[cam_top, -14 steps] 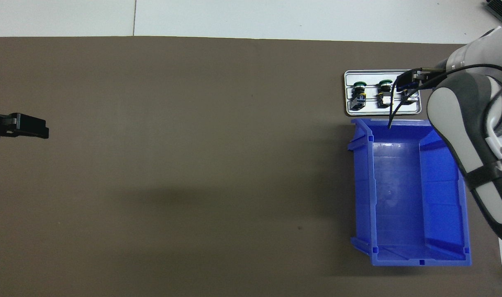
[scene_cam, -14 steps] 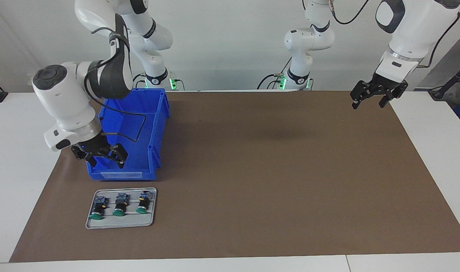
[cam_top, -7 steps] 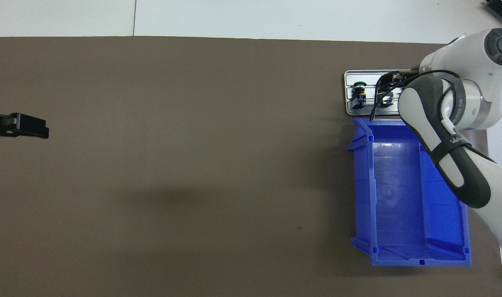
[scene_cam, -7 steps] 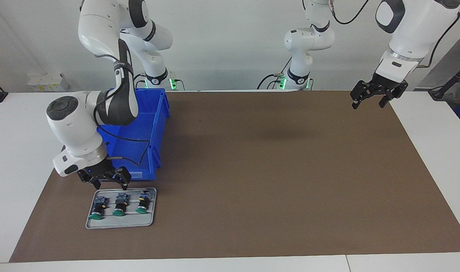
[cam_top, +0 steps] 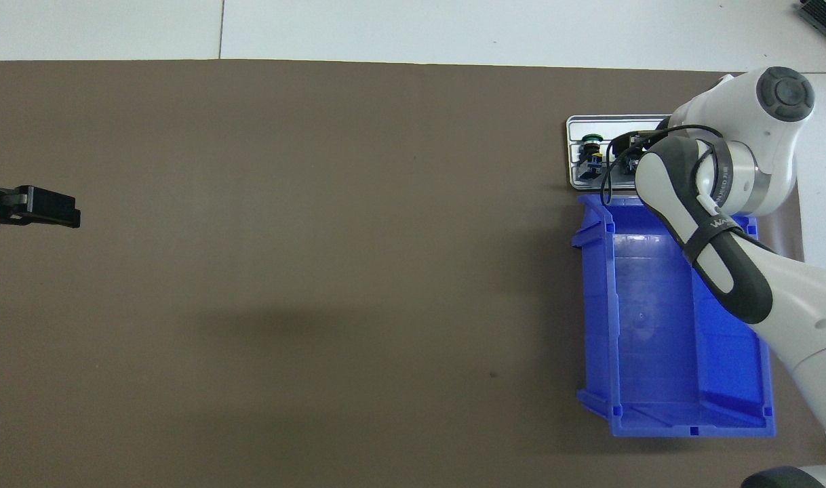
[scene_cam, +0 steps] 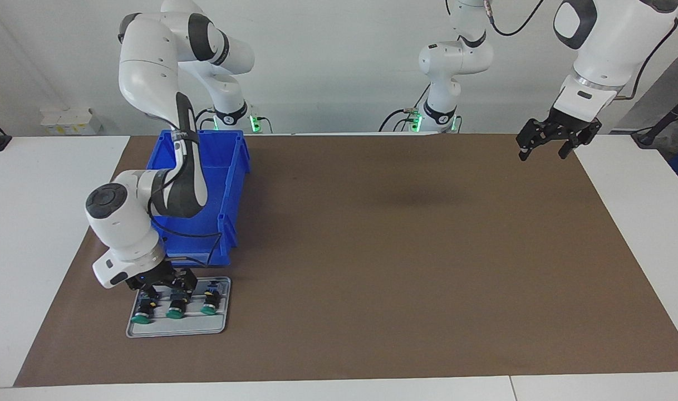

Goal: Place and press button with both arms
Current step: 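Reach the right gripper to the metal tray and grasp a green button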

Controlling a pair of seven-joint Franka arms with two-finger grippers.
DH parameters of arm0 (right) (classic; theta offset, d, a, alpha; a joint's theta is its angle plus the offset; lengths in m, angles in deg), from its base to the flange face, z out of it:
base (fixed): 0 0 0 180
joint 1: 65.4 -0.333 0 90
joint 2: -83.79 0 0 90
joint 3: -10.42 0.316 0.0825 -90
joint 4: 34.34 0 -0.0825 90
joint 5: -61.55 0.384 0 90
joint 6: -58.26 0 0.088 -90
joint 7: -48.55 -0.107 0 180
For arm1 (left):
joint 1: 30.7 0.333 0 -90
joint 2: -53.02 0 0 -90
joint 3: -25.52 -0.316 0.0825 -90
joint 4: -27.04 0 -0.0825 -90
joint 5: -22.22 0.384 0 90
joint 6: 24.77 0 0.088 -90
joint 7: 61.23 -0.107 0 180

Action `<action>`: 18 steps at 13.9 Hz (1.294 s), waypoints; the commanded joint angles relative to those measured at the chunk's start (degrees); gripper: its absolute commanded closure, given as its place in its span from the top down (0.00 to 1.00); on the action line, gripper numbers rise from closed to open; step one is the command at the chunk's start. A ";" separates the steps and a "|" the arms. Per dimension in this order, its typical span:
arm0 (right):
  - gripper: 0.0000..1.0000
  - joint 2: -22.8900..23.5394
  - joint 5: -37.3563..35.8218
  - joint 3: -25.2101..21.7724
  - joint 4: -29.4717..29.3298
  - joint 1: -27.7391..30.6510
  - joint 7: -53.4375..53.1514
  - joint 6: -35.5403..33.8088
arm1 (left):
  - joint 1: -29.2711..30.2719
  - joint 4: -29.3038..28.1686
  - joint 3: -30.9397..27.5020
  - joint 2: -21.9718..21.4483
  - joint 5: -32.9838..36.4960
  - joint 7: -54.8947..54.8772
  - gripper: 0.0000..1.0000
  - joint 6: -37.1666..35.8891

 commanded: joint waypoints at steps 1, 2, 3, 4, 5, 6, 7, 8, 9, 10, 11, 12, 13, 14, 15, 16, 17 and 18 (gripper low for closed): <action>0.87 0.27 -0.11 0.49 2.48 0.49 1.70 3.08 | 0.19 -1.89 0.12 -1.81 0.84 0.22 1.00 0.02; 0.78 0.27 -0.11 0.49 2.66 0.40 1.70 3.08 | 0.19 -1.89 0.12 -1.81 0.84 0.22 1.00 0.02; 0.68 0.18 -0.11 0.49 2.66 0.40 1.79 2.47 | 0.19 -1.89 0.12 -1.81 0.84 0.22 1.00 0.02; 0.52 0.09 -0.11 0.58 2.66 0.49 1.79 2.21 | 0.19 -1.89 0.12 -1.81 0.84 0.22 1.00 0.02; 0.33 0.01 -0.11 0.58 2.57 0.49 2.13 2.20 | 0.19 -1.89 0.12 -1.81 0.84 0.22 1.00 0.02; 0.12 -0.43 -0.03 0.58 2.57 0.31 2.14 2.03 | 0.19 -1.89 0.12 -1.81 0.84 0.22 1.00 0.02; 0.00 -1.22 0.23 0.58 2.57 0.31 1.96 1.68 | 0.19 -1.89 0.12 -1.81 0.84 0.22 1.00 0.02; 0.00 -2.18 0.85 0.58 2.57 0.31 1.61 1.15 | 0.19 -1.89 0.12 -1.81 0.84 0.22 1.00 0.02; 0.00 -3.50 1.37 0.58 2.57 0.22 1.18 0.45 | 0.19 -1.89 0.12 -1.81 0.84 0.22 1.00 0.02; 0.00 -5.16 1.38 0.58 2.57 0.22 -0.13 -0.95 | 0.19 -1.89 0.12 -1.81 0.84 0.22 1.00 0.02; 0.00 -7.09 1.38 0.58 2.57 0.05 -2.67 -2.88 | 0.19 -1.89 0.12 -1.81 0.84 0.22 1.00 0.02; 0.00 -8.77 1.38 0.58 2.57 -0.47 -5.74 -4.90 | 0.19 -1.89 0.12 -1.81 0.84 0.22 1.00 0.02; 0.00 -10.44 1.38 0.67 2.57 -0.91 -10.04 -7.00 | 0.19 -1.89 0.12 -1.81 0.84 0.22 1.00 0.02; 0.00 -11.76 1.38 0.67 2.57 -2.14 -15.73 -8.07 | 0.19 -1.89 0.12 -1.81 0.84 0.22 1.00 0.02; 0.00 -13.08 1.29 0.67 2.57 -3.98 -21.88 -8.95 | 0.19 -1.89 0.12 -1.81 0.84 0.22 1.00 0.02; 0.00 -13.79 0.77 0.50 2.31 -6.26 -28.38 -10.09 | 0.19 -1.89 0.12 -1.81 0.84 0.22 1.00 0.02; 0.00 -14.23 0.33 0.32 1.96 -8.54 -35.84 -10.45 | 0.19 -1.89 0.12 -1.81 0.84 0.22 1.00 0.02; 0.00 -14.32 -0.02 0.14 1.61 -10.74 -43.05 -10.80 | 0.19 -1.89 0.12 -1.81 0.84 0.22 1.00 0.02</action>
